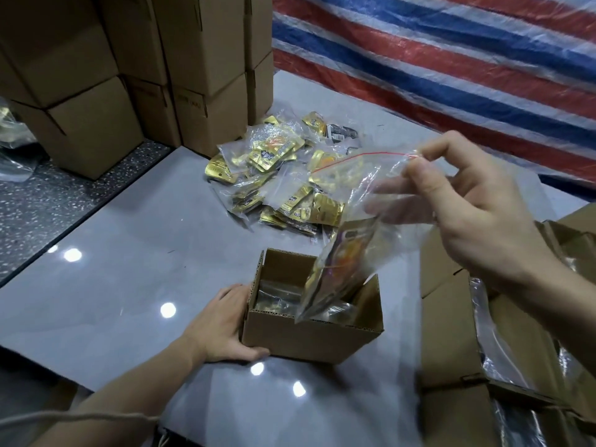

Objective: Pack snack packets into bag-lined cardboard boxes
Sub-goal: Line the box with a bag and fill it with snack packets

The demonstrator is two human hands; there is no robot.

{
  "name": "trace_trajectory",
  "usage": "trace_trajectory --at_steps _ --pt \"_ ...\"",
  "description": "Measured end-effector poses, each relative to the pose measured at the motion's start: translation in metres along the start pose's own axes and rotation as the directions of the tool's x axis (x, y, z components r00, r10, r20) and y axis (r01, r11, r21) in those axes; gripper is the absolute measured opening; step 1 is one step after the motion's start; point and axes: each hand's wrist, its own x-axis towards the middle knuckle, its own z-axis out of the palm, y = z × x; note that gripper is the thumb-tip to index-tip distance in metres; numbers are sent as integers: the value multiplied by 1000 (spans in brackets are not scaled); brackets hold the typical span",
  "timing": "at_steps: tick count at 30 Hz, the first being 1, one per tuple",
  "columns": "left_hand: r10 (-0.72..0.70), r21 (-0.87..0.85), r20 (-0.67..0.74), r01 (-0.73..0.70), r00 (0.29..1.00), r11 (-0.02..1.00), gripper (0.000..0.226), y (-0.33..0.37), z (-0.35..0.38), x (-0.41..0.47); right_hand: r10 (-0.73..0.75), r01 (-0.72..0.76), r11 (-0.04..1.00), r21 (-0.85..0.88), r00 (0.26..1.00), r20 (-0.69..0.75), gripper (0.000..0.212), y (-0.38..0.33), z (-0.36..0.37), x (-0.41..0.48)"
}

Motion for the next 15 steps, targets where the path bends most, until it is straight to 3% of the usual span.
trace_trajectory --at_steps 8,12,15 --pt "-4 35 -7 5 1000 999 90 -3 3 0 -101 73 981 -179 983 -153 11 2 10 -4" --pt "7 63 -12 -6 1000 998 88 -5 3 1 -68 51 982 -181 994 -90 9 12 24 -13" --pt "4 75 -9 -3 1000 997 80 -6 6 2 -18 26 990 -136 998 61 10 21 34 -20"
